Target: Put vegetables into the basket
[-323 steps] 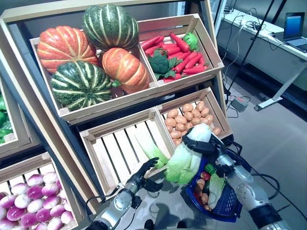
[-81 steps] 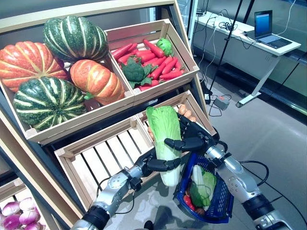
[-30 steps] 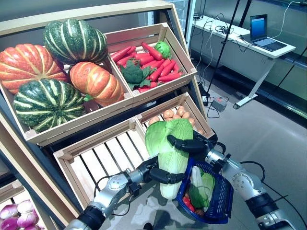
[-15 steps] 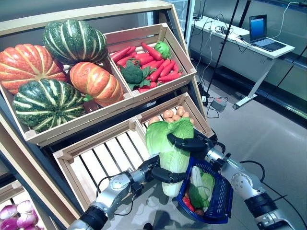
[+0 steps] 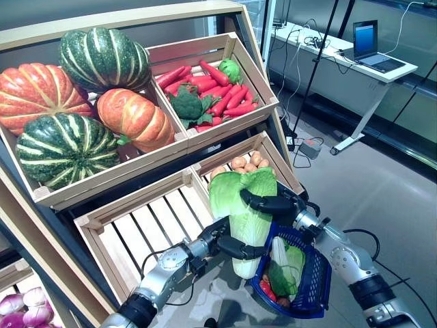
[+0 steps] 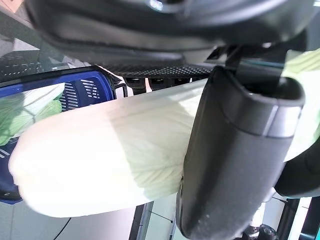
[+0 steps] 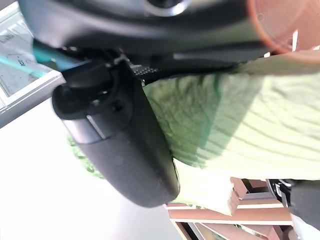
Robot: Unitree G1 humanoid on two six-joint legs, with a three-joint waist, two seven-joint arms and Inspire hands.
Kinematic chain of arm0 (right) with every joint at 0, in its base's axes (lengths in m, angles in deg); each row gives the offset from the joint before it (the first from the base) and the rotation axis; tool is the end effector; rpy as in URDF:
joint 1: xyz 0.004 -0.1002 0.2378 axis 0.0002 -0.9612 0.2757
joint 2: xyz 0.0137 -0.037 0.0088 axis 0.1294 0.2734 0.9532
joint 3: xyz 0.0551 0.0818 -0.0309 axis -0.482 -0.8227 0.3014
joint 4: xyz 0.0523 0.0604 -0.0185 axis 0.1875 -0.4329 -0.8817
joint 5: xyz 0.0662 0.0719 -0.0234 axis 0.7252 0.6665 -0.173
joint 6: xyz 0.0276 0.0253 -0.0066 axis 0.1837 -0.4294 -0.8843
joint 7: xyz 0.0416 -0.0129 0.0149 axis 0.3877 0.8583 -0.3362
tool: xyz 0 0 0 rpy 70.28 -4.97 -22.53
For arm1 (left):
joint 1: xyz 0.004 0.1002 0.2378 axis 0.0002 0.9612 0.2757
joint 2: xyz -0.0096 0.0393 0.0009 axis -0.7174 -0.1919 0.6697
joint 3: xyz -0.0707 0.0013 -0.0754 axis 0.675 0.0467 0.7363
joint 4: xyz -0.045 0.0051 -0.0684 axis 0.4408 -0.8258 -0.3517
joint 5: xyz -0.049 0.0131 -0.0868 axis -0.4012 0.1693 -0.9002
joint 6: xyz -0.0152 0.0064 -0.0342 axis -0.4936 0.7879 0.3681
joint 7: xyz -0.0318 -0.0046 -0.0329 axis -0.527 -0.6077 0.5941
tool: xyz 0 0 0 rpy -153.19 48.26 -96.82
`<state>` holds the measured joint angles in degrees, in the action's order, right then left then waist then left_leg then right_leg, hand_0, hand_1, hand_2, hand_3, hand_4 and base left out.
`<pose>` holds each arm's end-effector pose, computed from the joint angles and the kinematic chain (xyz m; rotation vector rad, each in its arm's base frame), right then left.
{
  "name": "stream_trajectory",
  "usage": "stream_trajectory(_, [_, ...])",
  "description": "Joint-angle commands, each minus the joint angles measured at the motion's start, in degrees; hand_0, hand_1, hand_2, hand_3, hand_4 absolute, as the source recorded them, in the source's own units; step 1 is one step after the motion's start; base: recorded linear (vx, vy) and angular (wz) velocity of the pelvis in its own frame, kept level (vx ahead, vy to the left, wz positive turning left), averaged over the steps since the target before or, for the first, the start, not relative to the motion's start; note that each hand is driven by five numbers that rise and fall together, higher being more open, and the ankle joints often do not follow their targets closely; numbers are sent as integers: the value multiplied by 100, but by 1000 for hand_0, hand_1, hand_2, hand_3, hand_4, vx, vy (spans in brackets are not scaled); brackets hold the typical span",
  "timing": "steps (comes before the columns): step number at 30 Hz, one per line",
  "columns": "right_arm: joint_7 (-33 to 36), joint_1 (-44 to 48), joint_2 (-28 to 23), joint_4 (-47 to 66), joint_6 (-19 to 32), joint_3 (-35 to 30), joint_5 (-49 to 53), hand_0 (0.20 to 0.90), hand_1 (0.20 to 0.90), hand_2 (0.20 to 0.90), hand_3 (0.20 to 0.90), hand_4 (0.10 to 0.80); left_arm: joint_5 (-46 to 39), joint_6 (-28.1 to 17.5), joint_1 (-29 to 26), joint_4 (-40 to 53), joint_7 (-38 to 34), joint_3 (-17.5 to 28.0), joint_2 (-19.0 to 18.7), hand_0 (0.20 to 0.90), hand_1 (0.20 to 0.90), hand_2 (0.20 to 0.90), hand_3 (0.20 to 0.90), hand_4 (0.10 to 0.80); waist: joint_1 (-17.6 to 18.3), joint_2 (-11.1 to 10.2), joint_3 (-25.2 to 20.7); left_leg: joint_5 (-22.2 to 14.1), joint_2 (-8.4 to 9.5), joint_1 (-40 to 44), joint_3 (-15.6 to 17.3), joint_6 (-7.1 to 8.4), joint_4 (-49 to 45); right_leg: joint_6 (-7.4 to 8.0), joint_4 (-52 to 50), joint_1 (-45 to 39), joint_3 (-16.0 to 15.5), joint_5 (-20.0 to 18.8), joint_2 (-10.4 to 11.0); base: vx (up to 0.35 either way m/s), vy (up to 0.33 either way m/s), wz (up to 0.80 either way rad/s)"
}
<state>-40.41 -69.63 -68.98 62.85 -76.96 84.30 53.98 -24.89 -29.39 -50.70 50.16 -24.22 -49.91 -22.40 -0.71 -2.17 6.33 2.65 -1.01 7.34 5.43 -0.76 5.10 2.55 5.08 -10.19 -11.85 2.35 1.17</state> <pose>0.2405 -0.1745 0.0532 0.5164 0.1813 0.7028 0.2037 0.1658 -0.0003 -0.0615 0.2952 -0.7422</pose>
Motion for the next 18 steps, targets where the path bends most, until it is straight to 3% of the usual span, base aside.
stream_trajectory(1, [-28, 416, 24, 354, 707, -840, 205, 300, 300, 300, 300, 400, 49, -396, -453, -429, -301, 638, 192, 900, 900, 900, 900, 800, 175, -35, -288, -569, -4, 118, 123, -102, -10, -215, -8, 66, 60, -62, -2, 10, -14, -9])
stream_trajectory(18, [102, -363, -465, -24, 805, -1566, 38, 300, 300, 300, 300, 400, 216, -597, -59, -971, -866, 1090, 214, 900, 900, 900, 900, 800, 367, -73, -179, -548, -85, 129, 371, -90, -10, -208, -8, 150, 275, -137, -36, 5, -17, -10])
